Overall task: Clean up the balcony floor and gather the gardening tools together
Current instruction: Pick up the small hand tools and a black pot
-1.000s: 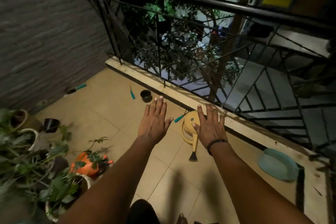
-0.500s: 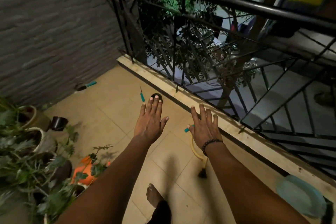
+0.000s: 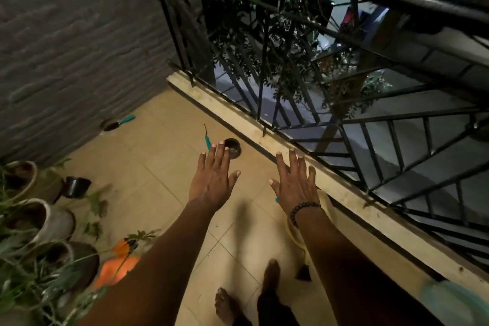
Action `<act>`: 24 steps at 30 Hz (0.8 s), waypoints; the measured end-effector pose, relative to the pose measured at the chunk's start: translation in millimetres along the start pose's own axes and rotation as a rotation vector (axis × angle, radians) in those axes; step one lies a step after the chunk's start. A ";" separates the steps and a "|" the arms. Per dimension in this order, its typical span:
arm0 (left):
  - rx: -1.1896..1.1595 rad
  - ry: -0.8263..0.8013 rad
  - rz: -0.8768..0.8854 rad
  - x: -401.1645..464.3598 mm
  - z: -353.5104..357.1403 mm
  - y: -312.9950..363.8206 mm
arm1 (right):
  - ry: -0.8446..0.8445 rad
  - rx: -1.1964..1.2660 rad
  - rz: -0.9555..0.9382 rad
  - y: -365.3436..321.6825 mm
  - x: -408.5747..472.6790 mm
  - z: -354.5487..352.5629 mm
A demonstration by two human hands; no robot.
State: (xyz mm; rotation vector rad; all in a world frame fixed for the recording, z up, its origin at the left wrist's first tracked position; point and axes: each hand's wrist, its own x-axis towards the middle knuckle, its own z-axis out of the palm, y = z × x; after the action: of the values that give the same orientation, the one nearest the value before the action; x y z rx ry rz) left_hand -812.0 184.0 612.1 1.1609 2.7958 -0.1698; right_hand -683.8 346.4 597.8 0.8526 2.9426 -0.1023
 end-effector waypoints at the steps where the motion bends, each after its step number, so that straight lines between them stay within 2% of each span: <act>1: -0.003 -0.011 -0.007 9.9 5.6 0.5 | -0.013 0.005 0.004 1.0 9.1 6.5; 4: -0.037 -0.043 -0.052 37.1 31.6 6.5 | -0.057 -0.017 -0.018 7.4 36.0 35.5; 9: -0.032 -0.125 -0.010 93.8 124.0 14.6 | -0.157 -0.069 0.030 20.6 80.2 134.7; 11: -0.036 -0.159 -0.003 116.3 179.9 16.2 | -0.148 -0.046 0.042 25.6 94.0 195.0; 13: -0.029 -0.184 0.012 138.9 240.5 17.6 | -0.219 0.005 0.090 29.5 109.8 256.2; 17: 0.000 -0.204 0.099 181.8 363.1 19.8 | -0.303 0.186 0.267 35.2 139.8 384.7; 20: 0.039 -0.167 0.157 213.2 446.0 14.2 | -0.321 0.164 0.307 42.7 163.3 473.6; 24: 0.105 -0.117 0.183 260.4 521.8 2.2 | -0.319 0.176 0.371 59.0 211.6 554.9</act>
State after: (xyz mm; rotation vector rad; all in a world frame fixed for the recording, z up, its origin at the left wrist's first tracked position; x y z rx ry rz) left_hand -962.8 291.7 59.2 1.3739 2.5909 -0.3596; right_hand -800.1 461.2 23.9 1.2579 2.4632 -0.4328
